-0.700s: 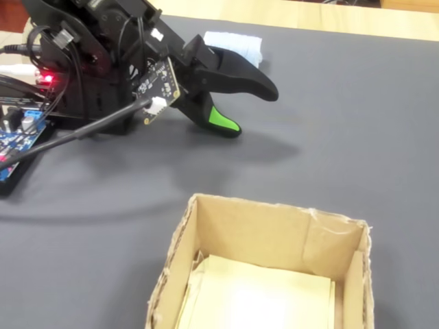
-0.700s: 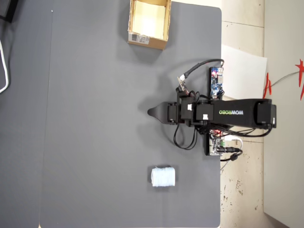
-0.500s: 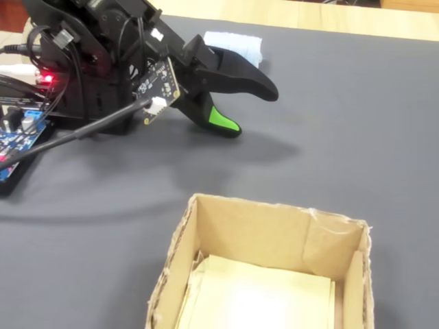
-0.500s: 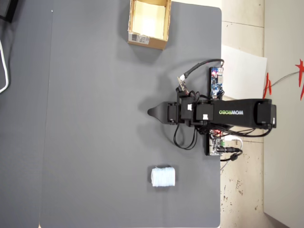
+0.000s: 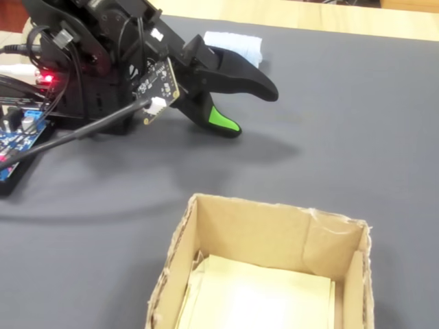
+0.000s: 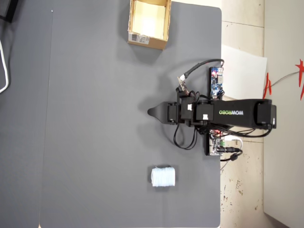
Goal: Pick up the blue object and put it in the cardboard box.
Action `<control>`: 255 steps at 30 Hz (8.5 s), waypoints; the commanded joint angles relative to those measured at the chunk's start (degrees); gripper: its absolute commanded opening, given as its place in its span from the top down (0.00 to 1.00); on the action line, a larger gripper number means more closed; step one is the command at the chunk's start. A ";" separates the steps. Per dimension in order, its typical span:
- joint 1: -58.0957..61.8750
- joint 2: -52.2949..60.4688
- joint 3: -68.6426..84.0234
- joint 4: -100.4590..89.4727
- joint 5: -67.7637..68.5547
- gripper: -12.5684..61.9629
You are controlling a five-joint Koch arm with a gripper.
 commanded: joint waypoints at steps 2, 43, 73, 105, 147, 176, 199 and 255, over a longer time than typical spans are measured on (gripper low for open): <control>0.79 4.66 2.02 4.66 0.79 0.38; 0.62 4.83 2.02 4.83 0.53 0.38; -18.37 4.75 -12.74 17.14 1.49 0.38; -55.28 -19.07 -49.48 38.23 26.02 0.38; -39.73 -24.52 -42.54 17.23 33.75 0.77; 15.82 -8.79 -50.62 9.23 -25.14 0.77; 50.89 -35.60 -67.24 20.57 -27.69 0.76; -1.23 5.10 -8.17 -11.34 2.02 0.38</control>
